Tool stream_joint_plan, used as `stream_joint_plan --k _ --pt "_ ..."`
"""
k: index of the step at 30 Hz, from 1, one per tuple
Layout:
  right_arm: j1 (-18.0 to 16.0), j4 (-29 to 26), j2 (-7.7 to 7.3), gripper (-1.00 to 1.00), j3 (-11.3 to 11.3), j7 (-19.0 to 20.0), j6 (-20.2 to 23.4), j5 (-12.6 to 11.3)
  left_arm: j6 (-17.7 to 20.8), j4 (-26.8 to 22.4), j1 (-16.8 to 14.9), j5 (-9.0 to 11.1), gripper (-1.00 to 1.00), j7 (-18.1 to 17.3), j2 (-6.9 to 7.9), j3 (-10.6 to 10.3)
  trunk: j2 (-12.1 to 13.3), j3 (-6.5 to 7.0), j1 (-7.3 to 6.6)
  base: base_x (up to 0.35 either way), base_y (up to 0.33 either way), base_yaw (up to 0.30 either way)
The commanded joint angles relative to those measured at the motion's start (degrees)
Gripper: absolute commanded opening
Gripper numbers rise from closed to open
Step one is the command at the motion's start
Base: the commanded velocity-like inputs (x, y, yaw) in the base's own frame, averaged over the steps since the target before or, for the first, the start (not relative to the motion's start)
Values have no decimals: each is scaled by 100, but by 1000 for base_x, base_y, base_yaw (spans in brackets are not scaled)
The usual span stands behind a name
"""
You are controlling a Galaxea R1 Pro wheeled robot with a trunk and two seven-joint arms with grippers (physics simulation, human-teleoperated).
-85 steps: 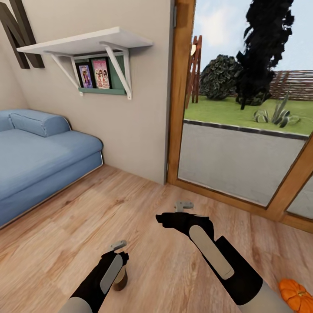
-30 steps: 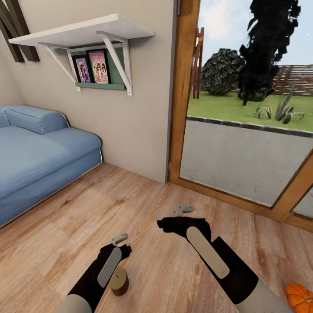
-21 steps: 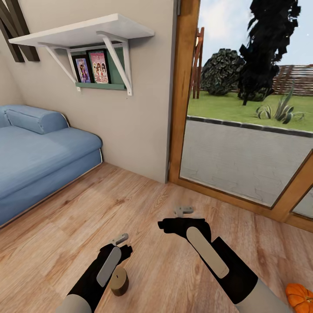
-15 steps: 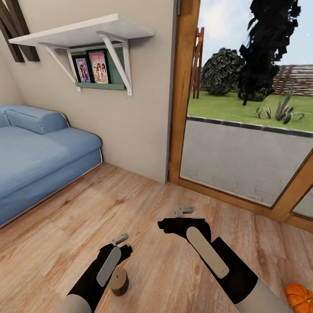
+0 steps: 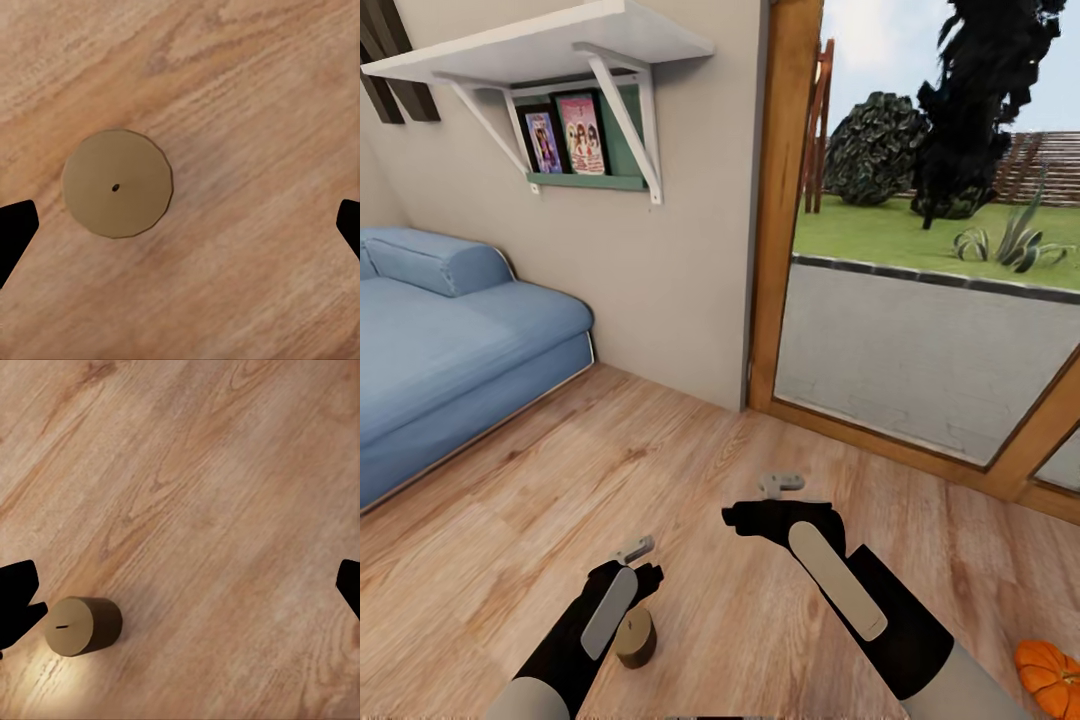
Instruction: Place each of the two pumpkins and all three candles from the living room inside a cabinet in the living room (use any cabinet), then make sure every cabinet is closed, and position the cauldron so it is next to a table in the living room.
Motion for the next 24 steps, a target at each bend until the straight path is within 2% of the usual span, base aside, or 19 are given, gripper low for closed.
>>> stream_joint_plan --k 1,16,24 --pt "-7 -10 -4 100 11 -58 1 -53 6 -9 -3 51 100 52 5 -13 -4 -28 1 0 0 0" --pt "-7 -48 4 100 21 -56 21 -70 -3 -1 -3 45 100 61 23 -12 -24 -360 40 0 0 0" --pt "-7 -404 5 100 27 -55 39 -115 -15 0 -3 40 100 73 24 -12 -35 -538 60 0 0 0"
